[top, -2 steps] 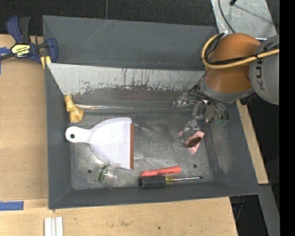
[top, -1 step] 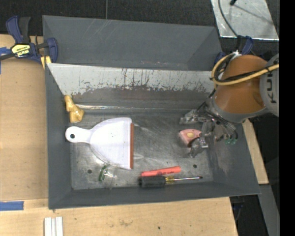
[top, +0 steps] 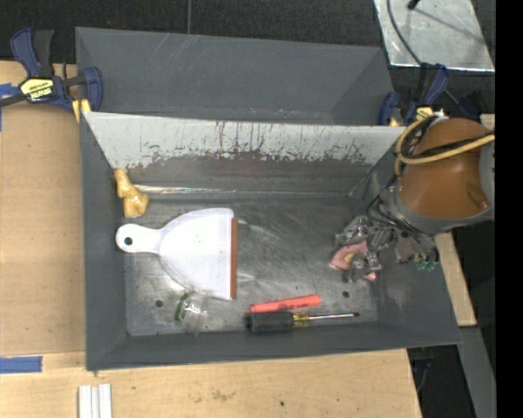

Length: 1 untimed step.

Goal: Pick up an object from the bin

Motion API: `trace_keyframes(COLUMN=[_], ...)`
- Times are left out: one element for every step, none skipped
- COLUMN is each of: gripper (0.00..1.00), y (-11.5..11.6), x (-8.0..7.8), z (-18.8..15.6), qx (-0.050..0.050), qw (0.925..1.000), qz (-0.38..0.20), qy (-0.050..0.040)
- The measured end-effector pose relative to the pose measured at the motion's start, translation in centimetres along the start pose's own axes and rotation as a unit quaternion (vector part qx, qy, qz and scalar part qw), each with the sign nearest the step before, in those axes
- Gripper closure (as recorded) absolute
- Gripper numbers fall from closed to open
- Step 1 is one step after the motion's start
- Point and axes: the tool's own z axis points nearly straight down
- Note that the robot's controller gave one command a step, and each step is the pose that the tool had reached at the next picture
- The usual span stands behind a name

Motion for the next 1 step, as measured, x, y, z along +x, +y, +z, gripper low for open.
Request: trace_keyframes(gripper=[1.0], y=[0.0], x=[0.0], z=[-0.01], qx=[0.0], qw=[1.0], qz=[0.0], qy=[-0.0001])
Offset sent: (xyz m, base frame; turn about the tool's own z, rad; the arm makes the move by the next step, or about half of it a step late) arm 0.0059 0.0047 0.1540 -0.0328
